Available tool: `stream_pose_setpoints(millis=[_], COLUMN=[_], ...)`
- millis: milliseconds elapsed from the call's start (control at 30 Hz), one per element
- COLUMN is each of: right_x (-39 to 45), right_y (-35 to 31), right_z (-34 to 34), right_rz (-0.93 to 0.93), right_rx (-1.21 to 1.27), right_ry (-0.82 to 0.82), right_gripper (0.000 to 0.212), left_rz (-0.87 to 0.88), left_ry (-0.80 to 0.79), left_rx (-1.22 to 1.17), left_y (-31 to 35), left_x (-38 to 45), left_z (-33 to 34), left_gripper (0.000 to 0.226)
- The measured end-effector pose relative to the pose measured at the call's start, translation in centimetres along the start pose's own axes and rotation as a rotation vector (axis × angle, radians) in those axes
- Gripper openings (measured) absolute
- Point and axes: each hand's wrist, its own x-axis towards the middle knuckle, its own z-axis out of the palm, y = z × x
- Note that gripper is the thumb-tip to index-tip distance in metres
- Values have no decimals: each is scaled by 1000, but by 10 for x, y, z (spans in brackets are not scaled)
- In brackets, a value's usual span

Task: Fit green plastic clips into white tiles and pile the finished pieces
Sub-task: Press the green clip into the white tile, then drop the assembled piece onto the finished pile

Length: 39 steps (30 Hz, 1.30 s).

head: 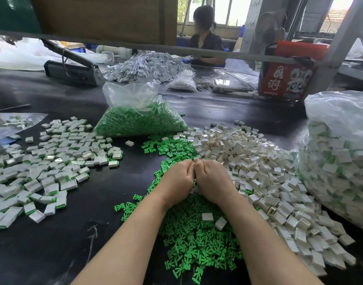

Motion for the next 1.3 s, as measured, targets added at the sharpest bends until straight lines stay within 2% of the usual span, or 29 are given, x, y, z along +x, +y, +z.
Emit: stream_pose_setpoints(millis=[233,400,700,867,1033,1133,1200,1300], right_x=[-1,0,4,5,5,5,4,5], right_y=[4,0,5,6,10,17,19,13], right_z=[-3,-12,-21,-21,-25,-32,-35,-32], right_rz=[-12,0,179,162,126,143,188,302], right_rx=[16,69,478,493,369,347,436,723], right_ry=[0,-38,-74,-85,-83,-74,-94,-151], right_gripper=[44,44,54,38,29,21,14,16], left_rz=[17,21,-13,-43,-63,-51,-29,63], left_ry=[-34,-37,-33,-48,-65,-56,-18,106], left_rx=[-36,-170,-409,-484,-470,-374,-291,-82], left_y=[-2,-3,0,-1,-5,-6,-4,1], left_x=[2,-1,-2,-2,-2,-2,-2,-4], left_z=[-1,-9,-16,-16,-18,-26,-28,-28], left_gripper=[31,33,32,32,33,24,18,25])
